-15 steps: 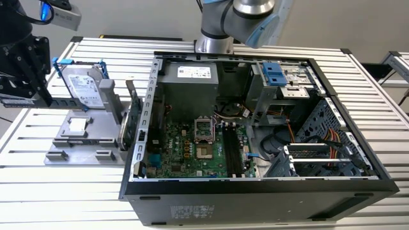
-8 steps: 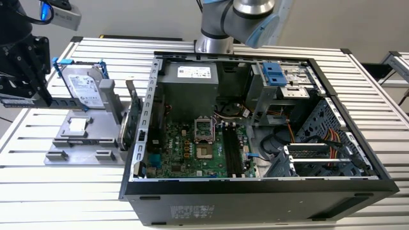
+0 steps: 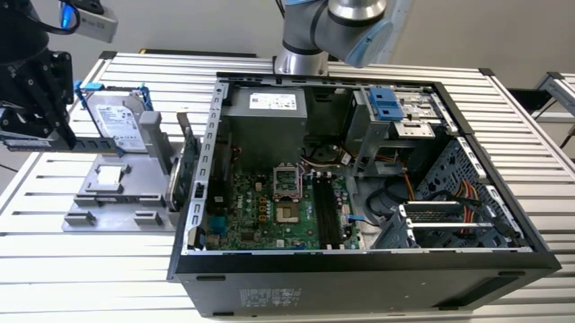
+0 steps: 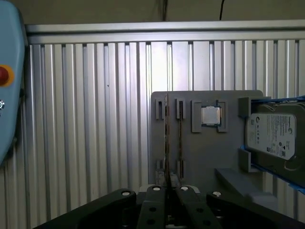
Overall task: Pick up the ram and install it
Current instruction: 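Pick up the ram and move it above insertion slot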
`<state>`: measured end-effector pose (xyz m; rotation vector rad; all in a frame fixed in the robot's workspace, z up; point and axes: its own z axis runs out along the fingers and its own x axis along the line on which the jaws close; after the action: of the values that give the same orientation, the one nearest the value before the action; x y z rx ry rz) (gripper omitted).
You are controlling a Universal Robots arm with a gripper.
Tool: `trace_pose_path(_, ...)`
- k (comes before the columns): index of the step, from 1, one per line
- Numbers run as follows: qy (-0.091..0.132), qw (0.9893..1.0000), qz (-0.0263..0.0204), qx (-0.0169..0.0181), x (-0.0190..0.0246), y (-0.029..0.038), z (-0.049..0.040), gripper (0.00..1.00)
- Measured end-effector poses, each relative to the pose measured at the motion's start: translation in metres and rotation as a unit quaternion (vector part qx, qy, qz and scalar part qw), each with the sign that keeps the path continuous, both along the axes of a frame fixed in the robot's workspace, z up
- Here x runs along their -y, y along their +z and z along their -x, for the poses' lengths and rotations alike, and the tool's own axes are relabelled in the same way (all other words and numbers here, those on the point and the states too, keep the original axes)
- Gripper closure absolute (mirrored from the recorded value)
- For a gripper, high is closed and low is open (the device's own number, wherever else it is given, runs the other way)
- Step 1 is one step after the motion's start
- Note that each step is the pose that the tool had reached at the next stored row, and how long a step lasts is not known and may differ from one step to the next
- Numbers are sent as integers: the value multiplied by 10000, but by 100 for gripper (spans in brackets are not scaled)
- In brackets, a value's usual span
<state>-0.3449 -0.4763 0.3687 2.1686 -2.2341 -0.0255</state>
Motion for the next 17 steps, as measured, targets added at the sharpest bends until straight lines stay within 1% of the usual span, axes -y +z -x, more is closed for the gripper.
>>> trace_pose_path(12,56,10000,0,-9,0,0,-181,100)
trace_pose_path(17,113,9999,0,-9,0,6,-233,100)
